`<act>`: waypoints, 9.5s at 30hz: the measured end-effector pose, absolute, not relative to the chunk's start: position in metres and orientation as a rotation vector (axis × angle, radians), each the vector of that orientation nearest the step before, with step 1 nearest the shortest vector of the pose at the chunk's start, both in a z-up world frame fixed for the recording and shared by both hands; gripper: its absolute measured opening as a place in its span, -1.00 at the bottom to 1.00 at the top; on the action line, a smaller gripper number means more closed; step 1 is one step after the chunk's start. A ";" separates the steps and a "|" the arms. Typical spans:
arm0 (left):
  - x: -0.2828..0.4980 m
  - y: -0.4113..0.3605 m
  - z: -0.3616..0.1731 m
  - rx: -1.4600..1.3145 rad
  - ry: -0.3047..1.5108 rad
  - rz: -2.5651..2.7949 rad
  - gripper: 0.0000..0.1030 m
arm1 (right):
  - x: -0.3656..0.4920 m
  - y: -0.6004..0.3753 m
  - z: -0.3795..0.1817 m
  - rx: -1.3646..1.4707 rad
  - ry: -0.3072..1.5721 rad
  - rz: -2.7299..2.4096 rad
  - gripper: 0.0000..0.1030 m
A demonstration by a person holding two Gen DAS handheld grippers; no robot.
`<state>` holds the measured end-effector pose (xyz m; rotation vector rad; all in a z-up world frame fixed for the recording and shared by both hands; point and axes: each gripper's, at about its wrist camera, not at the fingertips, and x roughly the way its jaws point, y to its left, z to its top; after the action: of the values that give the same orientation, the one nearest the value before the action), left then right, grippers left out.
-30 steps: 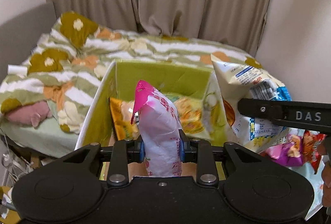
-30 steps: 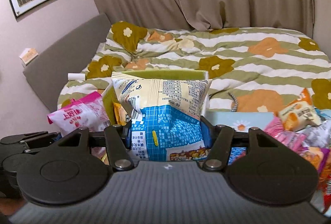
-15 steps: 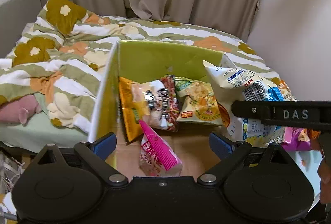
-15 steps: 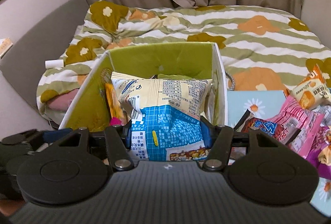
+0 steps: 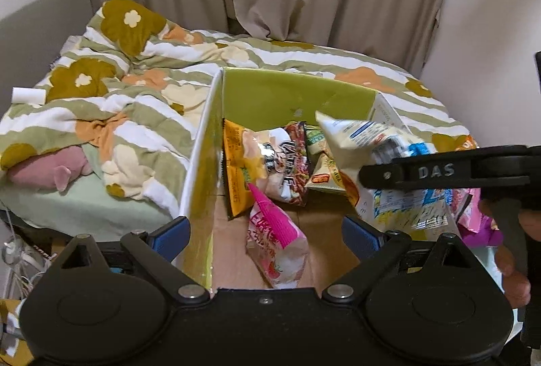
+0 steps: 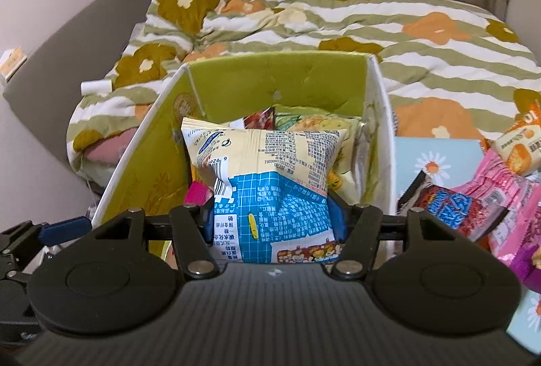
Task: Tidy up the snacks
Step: 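Open both tools to release the bags into the box and withdraw, then grasp the gold chocolate bag with the left tool while the right tool grasps the red chip bag, then lift and carry the gold bag and red bag over the yellow-green box with both tools, then lower both bags into the box and open both tools to release them, then move both open tools back from the box to the snack pile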
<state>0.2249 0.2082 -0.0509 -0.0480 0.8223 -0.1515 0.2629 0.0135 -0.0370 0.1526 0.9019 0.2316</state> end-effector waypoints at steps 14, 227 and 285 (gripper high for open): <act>0.223 0.211 -0.053 -0.042 0.823 -0.130 0.91 | 0.251 0.008 -0.044 0.167 0.842 0.260 1.00; 0.265 0.211 -0.058 -0.068 0.826 -0.020 0.94 | 0.312 0.022 -0.026 0.171 0.723 0.312 1.00; 0.189 -0.102 -0.048 0.203 0.679 -0.547 0.94 | 0.120 -0.312 -0.008 0.191 0.698 -0.233 1.00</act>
<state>0.1886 -0.1020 -0.0482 0.2030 0.6789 -0.5472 0.1205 -0.3122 -0.0077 0.1914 0.6980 -0.2326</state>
